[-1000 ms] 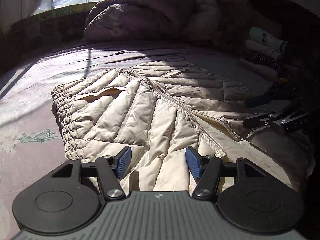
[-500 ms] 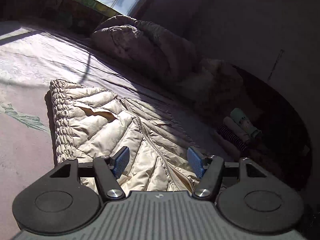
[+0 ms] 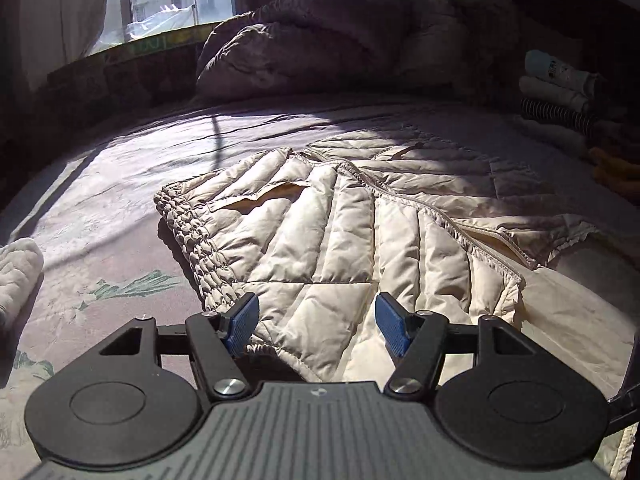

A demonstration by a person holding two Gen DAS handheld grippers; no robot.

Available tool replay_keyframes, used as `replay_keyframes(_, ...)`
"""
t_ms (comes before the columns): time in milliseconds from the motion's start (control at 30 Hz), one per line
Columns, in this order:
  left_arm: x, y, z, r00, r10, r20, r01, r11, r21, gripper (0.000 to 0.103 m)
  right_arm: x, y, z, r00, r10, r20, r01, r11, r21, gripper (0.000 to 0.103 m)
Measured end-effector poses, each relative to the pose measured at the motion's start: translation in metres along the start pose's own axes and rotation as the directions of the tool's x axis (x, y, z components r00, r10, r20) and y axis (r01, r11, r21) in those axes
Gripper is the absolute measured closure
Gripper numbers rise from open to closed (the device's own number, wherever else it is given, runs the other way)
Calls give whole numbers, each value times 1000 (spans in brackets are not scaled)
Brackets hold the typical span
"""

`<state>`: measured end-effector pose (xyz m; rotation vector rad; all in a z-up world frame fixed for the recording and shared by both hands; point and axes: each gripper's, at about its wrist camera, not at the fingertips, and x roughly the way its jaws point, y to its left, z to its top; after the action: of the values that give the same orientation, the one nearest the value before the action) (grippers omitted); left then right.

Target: Fold clothes

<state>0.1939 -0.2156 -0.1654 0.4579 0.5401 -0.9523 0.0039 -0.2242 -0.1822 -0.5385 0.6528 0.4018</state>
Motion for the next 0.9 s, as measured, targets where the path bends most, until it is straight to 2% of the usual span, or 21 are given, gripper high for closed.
replay_keyframes(33, -4, 5, 0, 1000, -10, 29, 12, 999, -41, 39, -2, 6, 0, 999, -32, 7, 32, 998, -52, 3)
replay_keyframes(100, -15, 19, 1, 994, -31, 107, 47, 988, -145, 39, -5, 23, -2, 992, -122, 15, 122, 978, -170, 17)
replay_keyframes(133, -20, 29, -1, 988, -47, 150, 79, 975, -210, 39, -6, 27, -3, 992, -126, 14, 127, 974, -189, 29)
replay_keyframes(167, -25, 39, -4, 980, -63, 189, 114, 956, -271, 39, -8, 33, -4, 991, -132, 18, 133, 968, -213, 35)
replay_keyframes(333, -28, 62, -15, 973, -51, 227, 145, 896, -420, 39, -9, 55, -3, 980, -196, 22, 191, 919, -345, 35)
replay_keyframes(400, -28, 67, -18, 974, -46, 224, 144, 884, -445, 39, -12, 53, 0, 980, -196, 16, 189, 917, -352, 49)
replay_keyframes(433, -28, 70, -19, 973, -45, 225, 145, 880, -453, 39, -15, 50, 2, 979, -202, 26, 199, 920, -339, 65)
replay_keyframes(467, -29, 72, -20, 973, -44, 227, 147, 876, -460, 39, -18, 47, 3, 977, -211, 38, 212, 924, -318, 70)
replay_keyframes(600, -30, 76, -23, 971, -49, 236, 160, 864, -478, 39, -26, 43, 5, 973, -224, 53, 229, 917, -327, 70)
replay_keyframes(733, -29, 77, -24, 973, -51, 227, 158, 862, -481, 39, -13, 64, -3, 971, -238, 12, 223, 891, -394, 68)
replay_keyframes(767, -29, 77, -24, 973, -52, 225, 157, 862, -482, 39, -12, 67, -5, 968, -249, 21, 235, 883, -407, 64)
replay_keyframes(833, -28, 77, -24, 974, -48, 221, 152, 861, -485, 39, -11, 72, -7, 964, -263, 31, 250, 865, -434, 64)
replay_keyframes(867, -28, 77, -25, 975, -46, 219, 151, 858, -490, 39, -11, 71, -6, 966, -258, 33, 247, 867, -434, 65)
replay_keyframes(900, -27, 78, -26, 975, -43, 218, 149, 855, -497, 39, -11, 65, -3, 972, -233, 25, 223, 890, -399, 67)
